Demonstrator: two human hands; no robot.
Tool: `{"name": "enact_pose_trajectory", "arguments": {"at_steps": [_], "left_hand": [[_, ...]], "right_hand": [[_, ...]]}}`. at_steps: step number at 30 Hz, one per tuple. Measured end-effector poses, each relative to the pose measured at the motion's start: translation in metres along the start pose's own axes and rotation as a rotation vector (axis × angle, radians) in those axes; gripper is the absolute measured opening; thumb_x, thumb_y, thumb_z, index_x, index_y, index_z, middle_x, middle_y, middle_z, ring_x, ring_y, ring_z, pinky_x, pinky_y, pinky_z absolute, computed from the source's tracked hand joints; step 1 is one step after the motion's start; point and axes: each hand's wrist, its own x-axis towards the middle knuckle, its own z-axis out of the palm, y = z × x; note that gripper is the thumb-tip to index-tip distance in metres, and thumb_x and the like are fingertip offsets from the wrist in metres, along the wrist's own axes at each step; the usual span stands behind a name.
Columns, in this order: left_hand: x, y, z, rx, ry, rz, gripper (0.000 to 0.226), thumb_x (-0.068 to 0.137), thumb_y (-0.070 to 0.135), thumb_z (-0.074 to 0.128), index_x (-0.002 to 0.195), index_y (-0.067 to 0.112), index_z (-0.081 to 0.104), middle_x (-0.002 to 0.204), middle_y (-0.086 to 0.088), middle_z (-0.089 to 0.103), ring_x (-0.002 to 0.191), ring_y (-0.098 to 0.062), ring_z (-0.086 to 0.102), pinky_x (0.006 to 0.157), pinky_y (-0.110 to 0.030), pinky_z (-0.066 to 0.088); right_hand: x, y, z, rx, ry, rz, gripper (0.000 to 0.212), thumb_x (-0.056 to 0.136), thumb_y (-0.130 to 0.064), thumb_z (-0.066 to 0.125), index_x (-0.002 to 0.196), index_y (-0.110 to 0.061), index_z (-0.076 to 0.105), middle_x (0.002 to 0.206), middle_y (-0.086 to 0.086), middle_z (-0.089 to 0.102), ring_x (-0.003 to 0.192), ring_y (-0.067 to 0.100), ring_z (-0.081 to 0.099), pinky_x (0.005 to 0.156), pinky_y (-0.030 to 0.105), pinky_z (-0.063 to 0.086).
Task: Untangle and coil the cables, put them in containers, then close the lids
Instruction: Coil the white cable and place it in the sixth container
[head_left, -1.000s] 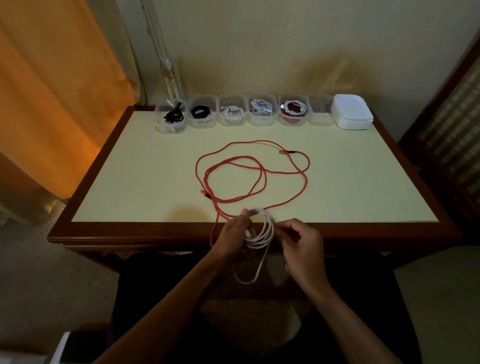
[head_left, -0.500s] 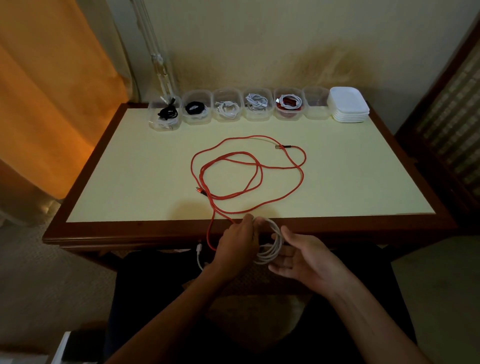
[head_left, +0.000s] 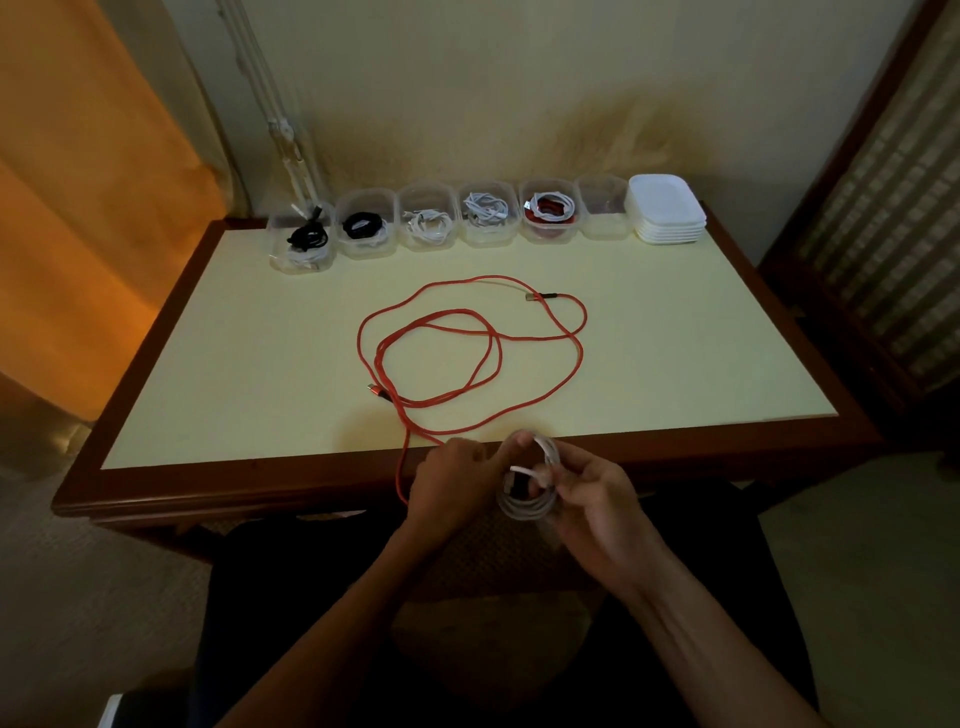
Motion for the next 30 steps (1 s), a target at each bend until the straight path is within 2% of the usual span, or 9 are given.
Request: {"name": "enact_pose_trajectory", "arguments": {"at_steps": [3,6,9,13,17,19,23,27,30], "left_hand": [[-0.002,0.005,-0.010,-0.370,-0.347,-0.206,0.084,0.078,0.080,0.042,0.073,-0.001,0.064,0.062,-0.009,0.058,0.044,-0.017,0.045,0.046,-0.021,0.037],[-0.005,0.010,-0.019,-0.412,-0.455,-0.248,0.052,0.089,0.056,0.055,0.076,0.008,0.070,0.060,-0.001,0.063,0.043,-0.010,0.045,0.043,-0.018,0.035],[-0.007,0.010,-0.023,-0.371,-0.506,-0.183,0.027,0.094,0.031,0.060,0.082,0.010,0.072,0.063,0.002,0.067,0.046,-0.008,0.048,0.043,-0.016,0.038],[-0.014,0.014,-0.022,-0.483,-0.351,-0.071,0.014,0.091,0.014,0.063,0.095,0.003,0.070,0.077,-0.005,0.070,0.060,-0.010,0.060,0.056,-0.018,0.048],[-0.024,0.015,-0.022,-0.838,-0.226,0.051,0.009,0.093,0.002,0.053,0.095,0.002,0.062,0.099,-0.007,0.072,0.092,-0.021,0.068,0.080,-0.032,0.055],[-0.029,0.019,-0.024,-1.071,-0.189,-0.008,0.015,0.096,0.008,0.047,0.094,0.004,0.061,0.108,-0.010,0.071,0.106,-0.027,0.066,0.090,-0.041,0.052],[-0.028,0.021,-0.021,-1.347,-0.026,-0.241,0.026,0.103,0.020,0.039,0.107,0.004,0.059,0.099,-0.011,0.074,0.102,-0.027,0.068,0.091,-0.043,0.050],[-0.024,0.023,-0.019,-1.481,0.186,-0.416,0.021,0.098,0.011,0.049,0.116,0.002,0.057,0.107,-0.014,0.069,0.102,-0.026,0.066,0.083,-0.037,0.054],[-0.020,0.017,-0.020,-1.225,0.347,-0.347,0.029,0.095,0.004,0.055,0.124,0.004,0.055,0.106,-0.008,0.069,0.096,-0.019,0.070,0.086,-0.035,0.057]], "right_hand": [[-0.001,0.001,0.000,-0.221,0.048,-0.110,0.036,0.099,0.005,0.042,0.123,-0.009,0.065,0.108,0.011,0.073,0.109,0.026,0.067,0.098,0.041,0.051],[-0.004,0.000,0.001,-0.353,0.095,-0.152,0.037,0.099,0.004,0.045,0.119,-0.017,0.067,0.114,0.007,0.073,0.110,0.022,0.067,0.097,0.042,0.052],[-0.005,0.004,0.001,-0.217,0.144,-0.124,0.032,0.099,0.003,0.044,0.120,-0.011,0.065,0.113,0.011,0.073,0.107,0.024,0.069,0.093,0.041,0.054],[0.002,0.008,0.002,0.056,0.343,-0.077,0.027,0.101,-0.001,0.045,0.117,-0.006,0.066,0.108,0.014,0.073,0.101,0.026,0.071,0.085,0.039,0.056],[0.007,0.009,-0.011,0.150,0.536,-0.042,0.032,0.101,0.002,0.043,0.126,-0.004,0.061,0.102,0.014,0.067,0.094,0.026,0.064,0.074,0.036,0.052],[0.005,0.005,-0.019,0.150,0.572,-0.039,0.034,0.101,0.002,0.041,0.131,-0.003,0.058,0.109,0.018,0.065,0.099,0.028,0.063,0.080,0.040,0.054],[0.000,-0.006,-0.021,0.167,0.553,-0.105,0.035,0.103,0.001,0.039,0.134,-0.001,0.054,0.110,0.017,0.066,0.108,0.030,0.065,0.102,0.046,0.050],[0.001,-0.016,-0.018,0.267,0.469,-0.144,0.035,0.103,0.001,0.034,0.131,0.000,0.056,0.110,0.019,0.067,0.109,0.037,0.066,0.092,0.050,0.055],[-0.002,-0.022,-0.015,0.336,0.370,-0.167,0.037,0.104,0.001,0.029,0.129,-0.003,0.056,0.084,0.008,0.072,0.094,0.030,0.071,0.079,0.044,0.056]]}}
